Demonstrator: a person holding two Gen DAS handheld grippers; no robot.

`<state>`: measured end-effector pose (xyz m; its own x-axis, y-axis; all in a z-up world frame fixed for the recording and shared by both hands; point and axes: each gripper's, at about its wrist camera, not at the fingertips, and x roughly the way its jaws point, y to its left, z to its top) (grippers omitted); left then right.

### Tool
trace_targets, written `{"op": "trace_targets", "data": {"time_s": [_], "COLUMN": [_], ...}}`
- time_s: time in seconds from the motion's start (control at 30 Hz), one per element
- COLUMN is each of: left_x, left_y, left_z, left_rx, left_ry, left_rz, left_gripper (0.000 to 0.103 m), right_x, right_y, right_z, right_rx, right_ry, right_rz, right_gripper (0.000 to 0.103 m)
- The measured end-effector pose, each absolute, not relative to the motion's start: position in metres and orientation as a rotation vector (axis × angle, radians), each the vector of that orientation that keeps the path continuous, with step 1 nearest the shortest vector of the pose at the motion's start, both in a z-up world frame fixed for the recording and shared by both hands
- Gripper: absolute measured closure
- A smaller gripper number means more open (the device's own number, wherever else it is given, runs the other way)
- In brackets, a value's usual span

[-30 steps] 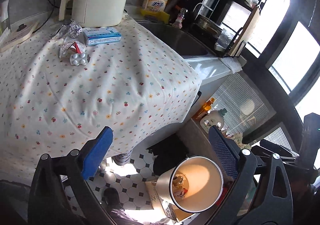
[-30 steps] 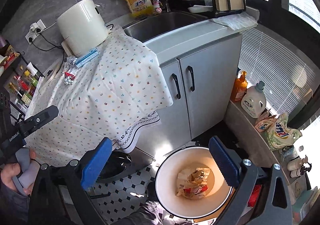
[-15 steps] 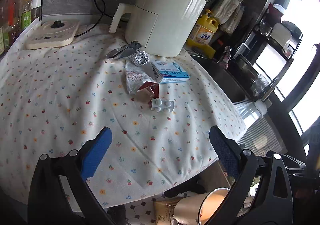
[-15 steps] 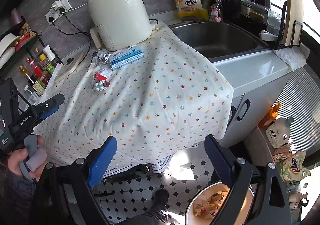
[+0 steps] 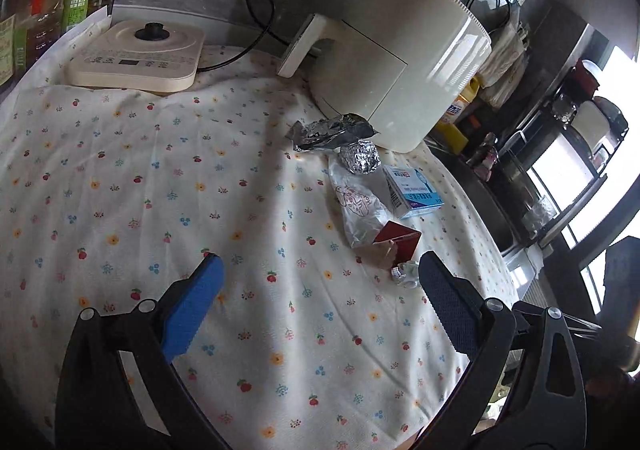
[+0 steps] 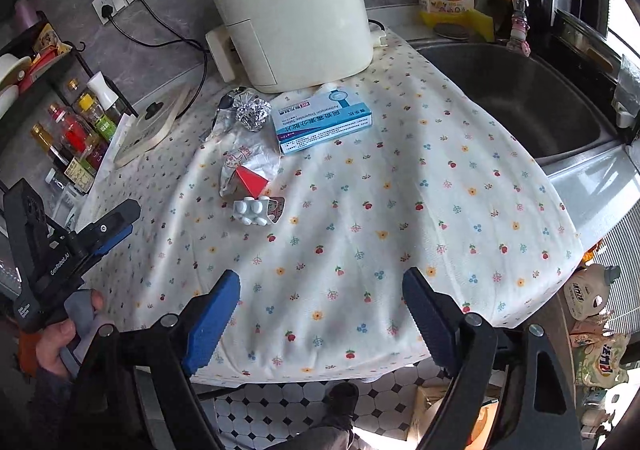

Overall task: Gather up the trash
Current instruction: 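Grasp the white pill blister pack with the right tool, then grasp the red cardboard piece with the left tool, then carry both items over the white bucket and open both tools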

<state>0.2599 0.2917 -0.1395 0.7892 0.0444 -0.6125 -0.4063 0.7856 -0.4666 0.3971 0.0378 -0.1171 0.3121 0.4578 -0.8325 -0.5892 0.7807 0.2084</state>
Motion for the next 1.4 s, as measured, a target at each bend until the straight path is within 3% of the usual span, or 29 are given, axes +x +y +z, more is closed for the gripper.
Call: {"op": "trace_targets", "data": {"time_s": [0.47,0.53,0.57,0.97,1.1,1.27,1.4], "left_x": [0.284,0.290,0.293,0.346,0.361,0.375,0.372], "left_y": [0.320,0.316,0.314,0.264,0.253,0.237,0.226], "left_z": [-0.154,-0.151,-0.149,-0.148,-0.154,-0.163,-0.158], "left_rx": [-0.668,-0.648,-0.641,-0.594,-0.579,-0.571,-0.565], "left_ry": [0.627,0.636,0.638,0.678,0.710,0.750,0.739], "left_rz": [0.269,0.249,0.234,0.071,0.071,0.081,0.093], "left_gripper": [0.007,0.007,0.007,0.039,0.044,0.062,0.063], "right_x": [0.430,0.429,0.428,0.430,0.431,0.427,0.419], "right_y": [0.130,0.134,0.134,0.054,0.027,0.000,-0.021], "right_z": [-0.168,-0.170,-0.169,-0.162,-0.156,-0.142,-0.135], "right_rx": [-0.186,-0.200,-0.214,-0.120,-0.076,-0.070,-0.058], "right_ry": [1.086,1.074,1.067,1.127,1.131,1.093,1.083], "right_rz": [0.720,0.727,0.724,0.622,0.575,0.547,0.528], "right_gripper": [0.026,0.042,0.058,0.058,0.058,0.057,0.057]}}
